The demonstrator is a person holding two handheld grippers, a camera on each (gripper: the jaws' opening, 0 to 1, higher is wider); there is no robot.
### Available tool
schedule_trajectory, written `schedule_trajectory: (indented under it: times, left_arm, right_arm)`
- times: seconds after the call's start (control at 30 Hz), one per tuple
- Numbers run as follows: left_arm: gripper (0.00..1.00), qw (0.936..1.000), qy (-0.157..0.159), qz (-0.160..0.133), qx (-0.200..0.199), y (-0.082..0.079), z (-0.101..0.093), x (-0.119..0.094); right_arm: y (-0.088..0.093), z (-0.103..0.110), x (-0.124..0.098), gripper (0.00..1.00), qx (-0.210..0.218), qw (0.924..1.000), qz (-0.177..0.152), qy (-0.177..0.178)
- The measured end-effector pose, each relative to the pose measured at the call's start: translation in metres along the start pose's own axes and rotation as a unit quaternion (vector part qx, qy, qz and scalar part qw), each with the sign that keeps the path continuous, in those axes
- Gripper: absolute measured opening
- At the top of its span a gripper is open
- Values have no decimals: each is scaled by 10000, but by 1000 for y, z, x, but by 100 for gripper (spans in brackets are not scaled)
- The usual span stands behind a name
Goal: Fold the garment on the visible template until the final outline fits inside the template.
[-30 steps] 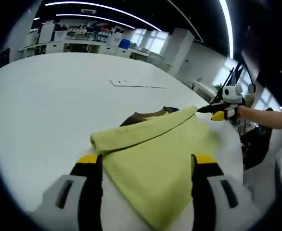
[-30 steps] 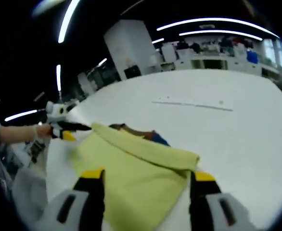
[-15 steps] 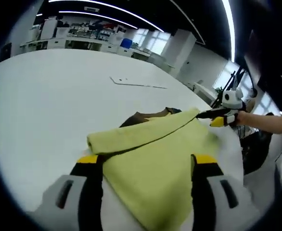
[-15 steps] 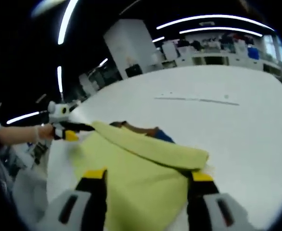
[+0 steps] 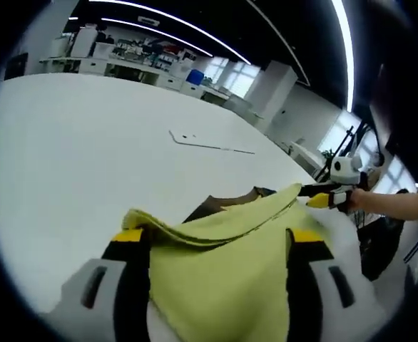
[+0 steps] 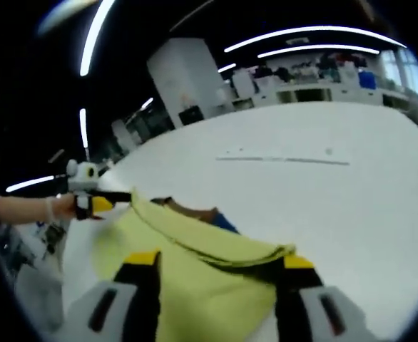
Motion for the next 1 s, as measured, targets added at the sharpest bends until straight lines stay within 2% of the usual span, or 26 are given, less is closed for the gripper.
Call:
schedule_trajectory:
  times: [0.3,0.5,0.7,1.0]
  left_arm:
    - [76,9999,-102,1,-30,-1,8,-1]
    - [76,9999,-85,38,39,3,-1,-5]
    - [75,10000,-71,33,56,3,-3,-11]
    - [74,10000,-59,12,53,12,-5,-35]
  right_arm:
    - [0,-6,3,64,8,9999,5,110]
    - [0,-7,2,63,-37,9999,8,106]
    - [-1,-5,-2,63,-180,9998,31,109]
    - [10,7,-27,62,-161,9997,35,173]
Point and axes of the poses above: the point that each gripper's makers call its tool centre point, and the gripper's own axes: x roughly forward along the fingers, z roughly to its left, y roughly out of its underside, the point moved 1 cm from there along -x, roughly backward along the fingers, and after that the axes turned 3 degrees about -x, right-handed, at the moved point
